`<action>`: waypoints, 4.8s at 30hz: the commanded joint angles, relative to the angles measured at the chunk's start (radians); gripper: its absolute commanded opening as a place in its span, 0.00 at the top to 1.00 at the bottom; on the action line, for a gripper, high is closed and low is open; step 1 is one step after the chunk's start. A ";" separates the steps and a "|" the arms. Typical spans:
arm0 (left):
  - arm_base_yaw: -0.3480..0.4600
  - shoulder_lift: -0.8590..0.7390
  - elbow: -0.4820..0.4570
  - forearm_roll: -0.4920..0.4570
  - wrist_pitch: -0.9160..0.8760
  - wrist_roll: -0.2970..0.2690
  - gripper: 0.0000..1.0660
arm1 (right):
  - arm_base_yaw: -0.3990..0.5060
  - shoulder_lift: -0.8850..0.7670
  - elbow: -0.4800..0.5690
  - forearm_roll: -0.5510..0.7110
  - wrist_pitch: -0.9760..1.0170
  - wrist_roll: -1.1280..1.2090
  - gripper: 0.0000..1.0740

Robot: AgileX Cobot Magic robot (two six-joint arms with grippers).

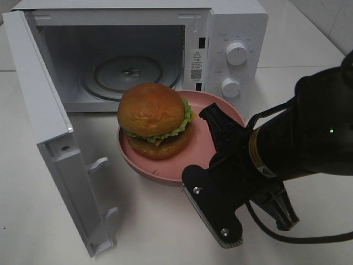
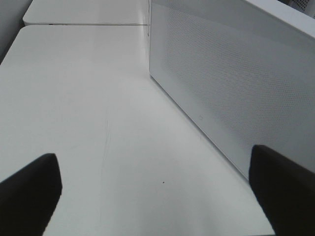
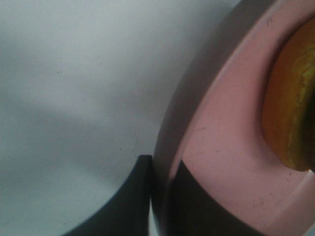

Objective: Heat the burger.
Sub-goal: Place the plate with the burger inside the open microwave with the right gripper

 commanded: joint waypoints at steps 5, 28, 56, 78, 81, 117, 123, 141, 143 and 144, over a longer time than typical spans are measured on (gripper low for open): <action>0.004 -0.008 0.004 -0.002 -0.003 -0.004 0.08 | -0.107 -0.013 -0.018 0.198 -0.092 -0.337 1.00; 0.004 -0.008 0.004 -0.002 -0.003 -0.004 0.08 | -0.262 0.073 -0.149 0.684 -0.127 -0.990 1.00; 0.004 -0.008 0.004 -0.002 -0.003 -0.004 0.08 | -0.262 0.377 -0.513 0.683 -0.073 -0.896 0.99; 0.004 -0.008 0.004 -0.002 -0.003 -0.004 0.08 | -0.261 0.528 -0.766 0.540 0.027 -0.733 0.98; 0.004 -0.008 0.004 -0.002 -0.003 -0.004 0.08 | -0.261 0.559 -0.821 0.528 0.044 -0.708 0.98; 0.004 -0.008 0.004 -0.001 -0.003 -0.004 0.08 | -0.261 0.787 -1.160 0.452 0.118 -0.631 0.89; 0.004 -0.008 0.004 0.000 -0.003 -0.004 0.08 | -0.261 0.798 -1.162 0.457 0.106 -0.629 0.74; 0.004 -0.008 0.004 0.004 -0.003 -0.004 0.08 | -0.261 0.750 -1.107 0.473 0.110 -0.452 0.47; 0.004 -0.008 0.004 0.004 -0.003 -0.004 0.08 | -0.261 0.727 -1.070 0.474 0.099 -0.452 0.47; 0.004 -0.008 0.004 0.004 -0.003 -0.004 0.08 | -0.261 0.717 -1.052 0.474 0.095 -0.452 0.47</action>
